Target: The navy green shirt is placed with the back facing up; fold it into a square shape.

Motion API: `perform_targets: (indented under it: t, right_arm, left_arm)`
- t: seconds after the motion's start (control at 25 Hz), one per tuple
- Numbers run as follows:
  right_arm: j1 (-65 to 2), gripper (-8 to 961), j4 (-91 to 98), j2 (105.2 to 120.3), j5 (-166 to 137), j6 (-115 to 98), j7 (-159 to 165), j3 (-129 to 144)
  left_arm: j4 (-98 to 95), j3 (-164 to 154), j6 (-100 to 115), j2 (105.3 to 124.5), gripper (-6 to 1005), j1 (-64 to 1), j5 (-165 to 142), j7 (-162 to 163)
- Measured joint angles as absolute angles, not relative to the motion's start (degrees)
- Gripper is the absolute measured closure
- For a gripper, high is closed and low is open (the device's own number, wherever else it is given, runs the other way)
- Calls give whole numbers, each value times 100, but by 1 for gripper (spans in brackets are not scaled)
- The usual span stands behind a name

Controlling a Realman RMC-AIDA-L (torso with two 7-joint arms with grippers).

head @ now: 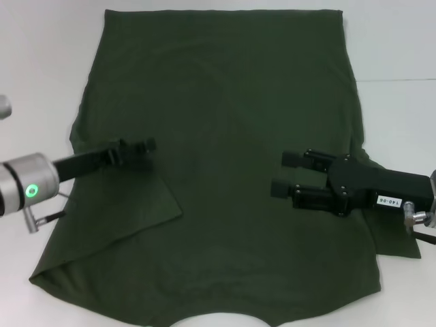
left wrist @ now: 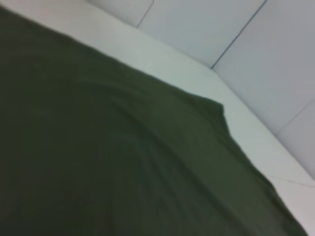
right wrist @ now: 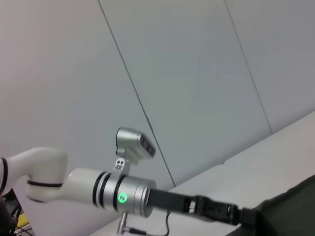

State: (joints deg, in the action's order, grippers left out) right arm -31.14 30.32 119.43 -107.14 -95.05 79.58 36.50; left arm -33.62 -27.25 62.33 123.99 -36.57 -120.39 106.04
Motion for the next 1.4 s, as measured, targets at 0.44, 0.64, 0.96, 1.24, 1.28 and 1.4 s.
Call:
perform_targets:
  t: [0.44, 0.64, 0.96, 1.24, 1.28, 1.4]
  right_arm:
    - [-2980, 108, 3023, 11946, -10714, -9498, 7885, 3622]
    - [-2950, 108, 3023, 11931, -10713, -9502, 7937, 3474]
    - [-2865, 108, 3125, 11713, -10719, -9346, 8962, 2990]
    - [-2839, 109, 3186, 11288, -11060, -8674, 10523, 3026]
    - [-2839, 109, 3187, 11246, -11164, -8599, 10726, 3027]
    - [-2825, 109, 3191, 11153, -11449, -8447, 11275, 3014]
  left_arm:
    - [-3499, -2654, 7489, 12380, 137, -3285, -10797, 9826]
    - [-3833, -2652, 8500, 12391, 138, -2892, -10599, 9526]
    - [-3778, -2694, 9549, 12413, 137, -2552, -10783, 8373]
    - [-3409, -2831, 9653, 12431, 137, -2560, -11274, 7407]
    - [-3406, -2938, 9648, 12434, 137, -2570, -11366, 7327]
    - [-3429, -3156, 9589, 12438, 138, -2625, -11720, 7148]
